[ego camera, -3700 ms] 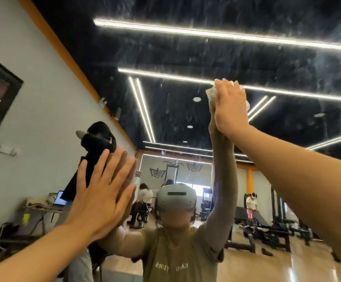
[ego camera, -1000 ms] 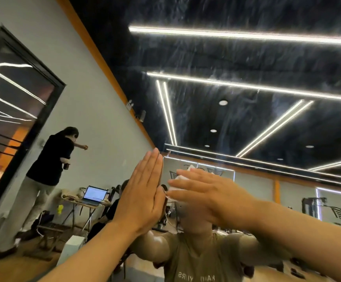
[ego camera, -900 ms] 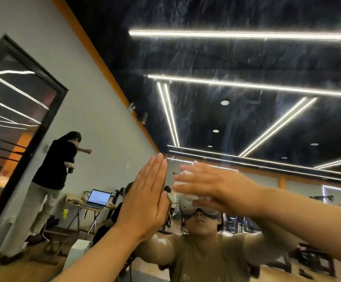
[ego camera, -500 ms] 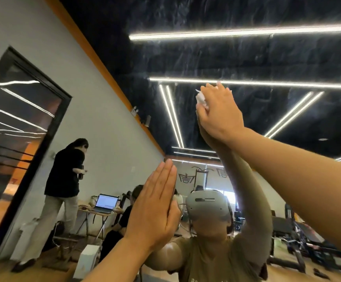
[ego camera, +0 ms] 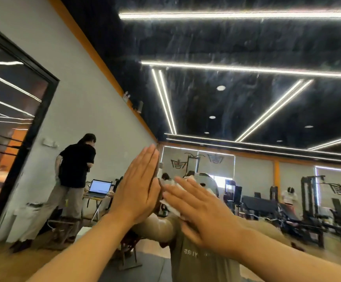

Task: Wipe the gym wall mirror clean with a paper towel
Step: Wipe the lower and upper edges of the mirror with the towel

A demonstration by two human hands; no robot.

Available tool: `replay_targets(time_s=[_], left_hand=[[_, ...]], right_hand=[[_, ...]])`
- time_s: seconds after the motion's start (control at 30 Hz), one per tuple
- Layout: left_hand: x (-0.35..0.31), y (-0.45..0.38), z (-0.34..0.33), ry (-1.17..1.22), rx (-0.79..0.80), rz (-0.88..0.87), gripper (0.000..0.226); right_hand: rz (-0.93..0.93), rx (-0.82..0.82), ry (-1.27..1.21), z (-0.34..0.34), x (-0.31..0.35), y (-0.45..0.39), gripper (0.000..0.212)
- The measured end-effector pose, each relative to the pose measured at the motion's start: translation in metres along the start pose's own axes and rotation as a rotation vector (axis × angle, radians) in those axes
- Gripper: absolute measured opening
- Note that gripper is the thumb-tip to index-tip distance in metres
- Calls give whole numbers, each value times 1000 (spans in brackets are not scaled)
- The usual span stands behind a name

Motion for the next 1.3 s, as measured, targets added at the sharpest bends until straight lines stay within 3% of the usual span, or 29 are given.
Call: replay_targets(time_s=[0.1, 0.17, 0.27, 0.37, 0.5, 0.63, 0.87, 1.03, 1.1, 1.17, 1.3], left_hand=[[-3, 0, 5, -120, 61, 15, 64], [-7, 3, 7, -127, 74, 38, 66], [-12, 12, -1, -55, 117, 45, 68], [-23, 20, -10, -58, 151, -26, 68], [-47, 32, -20, -25, 128, -82, 66], [-59, 62, -40, 10, 91, 21, 66], [-73, 86, -61, -60, 33, 127, 67], [-104, 92, -69, -75, 58, 77, 64], [-115, 90, -74, -85, 80, 57, 65], [-122, 84, -75, -82, 91, 58, 66], [-142, 67, -72, -62, 71, 50, 64]], right_hand=[[81, 0, 166, -2, 8, 16, 52], [94, -22, 146, 5, 3, 18, 51], [-183, -116, -36, 35, -56, 5, 73], [-526, -241, -121, 83, -148, -4, 64], [-713, -337, -206, 105, -199, 0, 54], [-613, -343, -191, 73, -148, 16, 50], [-229, -128, -1, -9, -24, 102, 59], [-12, 4, 159, -32, 5, 141, 61], [-21, 11, 173, -29, -6, 141, 66], [-160, -41, 136, -12, -41, 134, 77], [-418, -153, 13, 50, -137, 113, 68]])
Point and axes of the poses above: each hand's wrist, its own y-axis away from the middle knuckle, its own z-axis out of the back of the hand, x = y × z, the point moved 9 cm from there along -y, towards the middle knuckle, and after that the axes turned 8 degrees about x, right-handed, at the moved point
